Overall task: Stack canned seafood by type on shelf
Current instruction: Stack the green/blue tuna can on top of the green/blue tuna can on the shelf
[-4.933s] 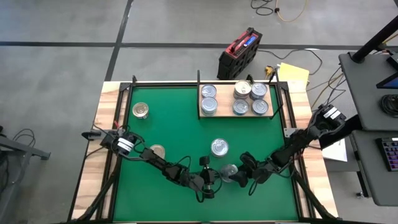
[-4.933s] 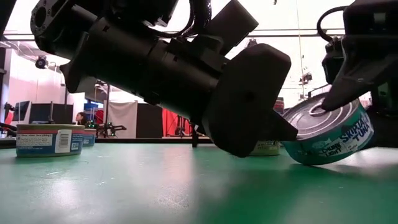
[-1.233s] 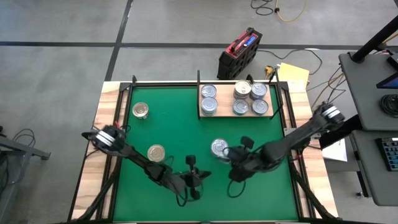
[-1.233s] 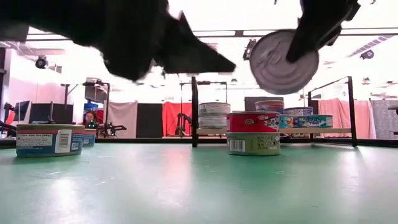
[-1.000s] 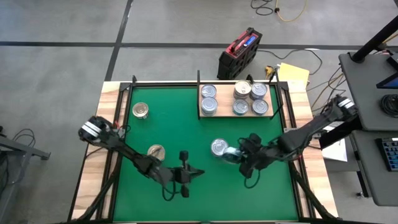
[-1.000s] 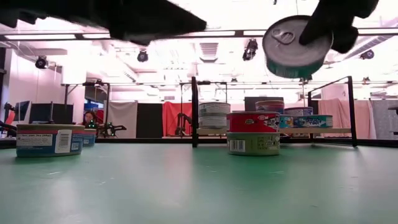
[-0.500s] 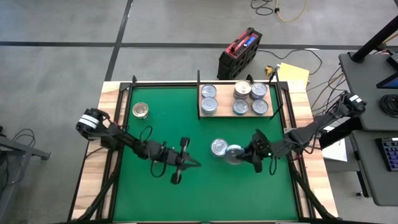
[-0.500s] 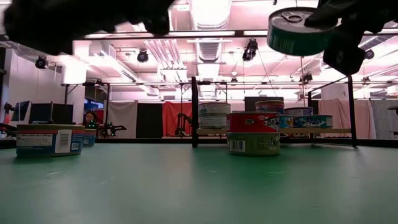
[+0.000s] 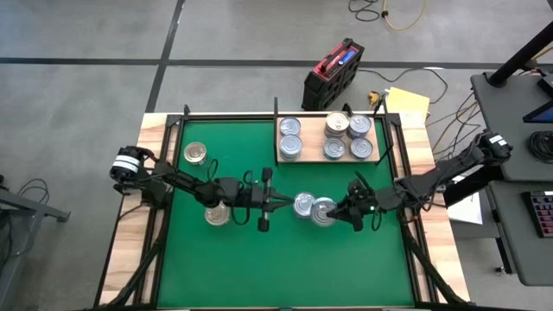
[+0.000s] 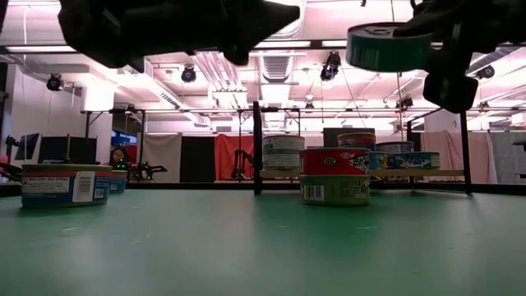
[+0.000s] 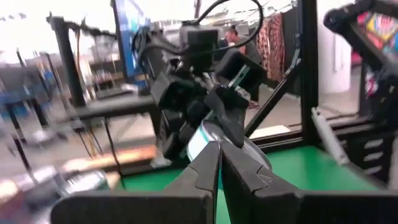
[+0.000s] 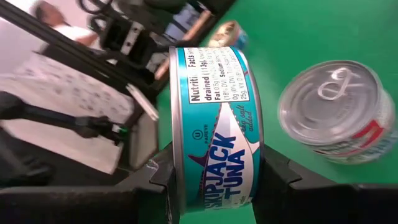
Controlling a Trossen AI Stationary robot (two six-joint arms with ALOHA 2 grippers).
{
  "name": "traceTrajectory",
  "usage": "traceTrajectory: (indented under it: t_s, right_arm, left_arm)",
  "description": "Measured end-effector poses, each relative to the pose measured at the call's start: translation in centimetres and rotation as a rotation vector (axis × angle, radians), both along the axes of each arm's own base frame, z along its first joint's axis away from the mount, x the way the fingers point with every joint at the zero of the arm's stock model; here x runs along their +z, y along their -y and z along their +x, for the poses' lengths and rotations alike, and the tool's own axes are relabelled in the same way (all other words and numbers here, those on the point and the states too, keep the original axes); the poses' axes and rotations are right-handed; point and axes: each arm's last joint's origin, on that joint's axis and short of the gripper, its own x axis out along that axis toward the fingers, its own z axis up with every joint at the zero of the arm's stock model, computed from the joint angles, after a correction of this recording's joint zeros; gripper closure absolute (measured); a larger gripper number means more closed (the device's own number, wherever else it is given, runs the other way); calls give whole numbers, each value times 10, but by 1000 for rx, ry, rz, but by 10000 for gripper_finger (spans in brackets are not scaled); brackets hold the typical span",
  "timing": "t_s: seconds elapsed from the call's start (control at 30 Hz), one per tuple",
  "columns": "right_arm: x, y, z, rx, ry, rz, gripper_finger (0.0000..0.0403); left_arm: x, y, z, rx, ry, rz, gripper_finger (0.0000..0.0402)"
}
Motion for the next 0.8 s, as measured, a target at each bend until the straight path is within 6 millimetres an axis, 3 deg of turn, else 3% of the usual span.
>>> traceTrajectory:
  t_s: [0.17, 0.27, 0.33, 0.43, 0.63, 0.8]
  right_arm:
    - [-16, 1, -5, 4, 111, 60, 279]
    - [-34, 4, -12, -11, 89, 82, 279]
    - [-39, 6, -15, -24, 118, 90, 279]
    - [-33, 7, -15, -28, 199, 69, 279]
    - [-18, 6, -6, -24, 219, -169, 279]
    - [-3, 3, 2, -15, 233, -316, 279]
  left_arm:
    - [-4, -9, 2, -159, -89, -269, 397]
    - [-4, -15, 1, -348, -141, -357, 377]
    - [-5, -17, 1, -386, -160, -366, 357]
    - [-3, -19, 3, -358, -148, -354, 321]
    - [5, -25, 21, -246, -152, -424, 248]
    - [6, -36, 36, -174, -226, -491, 211]
